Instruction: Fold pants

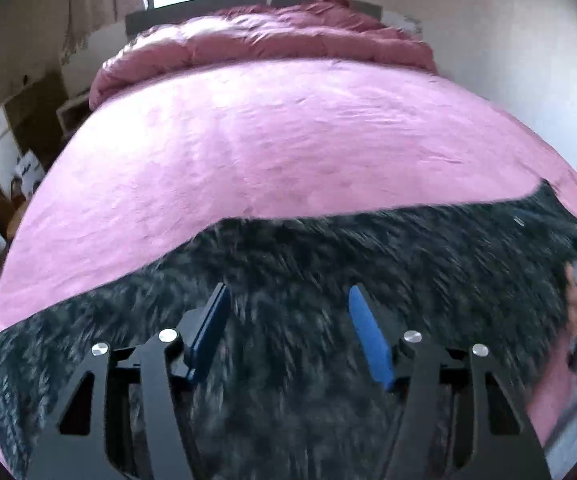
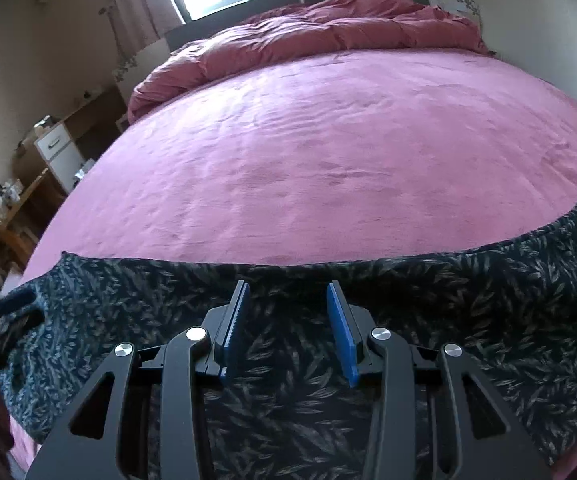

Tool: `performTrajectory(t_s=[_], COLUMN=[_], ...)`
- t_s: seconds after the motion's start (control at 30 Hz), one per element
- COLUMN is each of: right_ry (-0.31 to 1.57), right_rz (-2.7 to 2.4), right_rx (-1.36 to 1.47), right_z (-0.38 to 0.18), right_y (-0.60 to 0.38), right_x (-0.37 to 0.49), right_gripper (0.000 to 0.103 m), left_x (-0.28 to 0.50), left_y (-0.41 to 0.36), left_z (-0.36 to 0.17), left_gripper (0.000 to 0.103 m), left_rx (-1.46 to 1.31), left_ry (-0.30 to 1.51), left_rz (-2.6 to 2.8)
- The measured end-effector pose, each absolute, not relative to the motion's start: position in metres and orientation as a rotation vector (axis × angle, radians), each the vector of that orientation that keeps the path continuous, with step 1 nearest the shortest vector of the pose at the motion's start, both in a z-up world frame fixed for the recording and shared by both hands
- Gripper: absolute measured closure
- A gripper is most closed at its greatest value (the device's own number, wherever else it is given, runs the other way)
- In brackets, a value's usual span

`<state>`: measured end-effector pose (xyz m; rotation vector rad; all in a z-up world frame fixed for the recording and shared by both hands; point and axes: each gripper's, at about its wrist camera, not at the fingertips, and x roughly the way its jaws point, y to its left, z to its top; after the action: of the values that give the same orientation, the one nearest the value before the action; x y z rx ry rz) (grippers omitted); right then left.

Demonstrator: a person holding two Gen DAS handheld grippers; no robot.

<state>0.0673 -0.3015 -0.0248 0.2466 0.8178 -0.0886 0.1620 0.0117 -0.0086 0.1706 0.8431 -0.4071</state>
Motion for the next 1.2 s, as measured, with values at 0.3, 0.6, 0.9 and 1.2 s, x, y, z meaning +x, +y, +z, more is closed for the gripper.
performTrajectory(t_s=[0.3,0.6,0.9,1.2], right_ry=[0.847,0.819,0.849,0.744], right_rz=[-0.135,-0.14,-0.183,-0.473], right_rx=[0.13,0.129,0.224,0.195], right_z=[-0.039,-0.038,-0.029,-0.002], right_y=[-0.294,-0.295,-0.311,-0.356], right_x=[0.09,0.085,0.055,0.005], right_gripper=[0.065,0.064,0.063,0.055], left_x=[0.215,0.176,0.109,0.1], left_y=[0.01,0.002,0.014,0.033], left_z=[-0.043,-0.044,-0.049,-0.045], left_gripper=[0.039,0.035,0.02,0.014], left_rx=[0.141,0.256,0.274,0.195], left_ry=[0.827,0.785,0.743,0.706], left_rz=[-0.353,-0.362,-0.368,-0.332])
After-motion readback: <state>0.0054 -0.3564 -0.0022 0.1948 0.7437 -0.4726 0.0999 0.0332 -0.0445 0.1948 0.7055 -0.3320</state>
